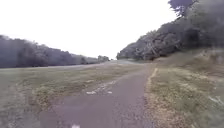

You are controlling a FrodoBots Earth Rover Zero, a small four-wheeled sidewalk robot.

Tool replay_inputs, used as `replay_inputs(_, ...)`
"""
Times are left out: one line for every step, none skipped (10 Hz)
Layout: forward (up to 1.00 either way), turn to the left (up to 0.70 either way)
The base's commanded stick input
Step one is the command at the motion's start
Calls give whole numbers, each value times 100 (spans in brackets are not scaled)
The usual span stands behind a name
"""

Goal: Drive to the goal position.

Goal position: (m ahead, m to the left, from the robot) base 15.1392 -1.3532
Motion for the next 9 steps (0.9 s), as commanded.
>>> replay_inputs(60,-14)
replay_inputs(60,-14)
replay_inputs(60,-14)
replay_inputs(60,-14)
replay_inputs(60,-14)
replay_inputs(60,-14)
replay_inputs(60,-14)
replay_inputs(60,-14)
replay_inputs(60,-14)
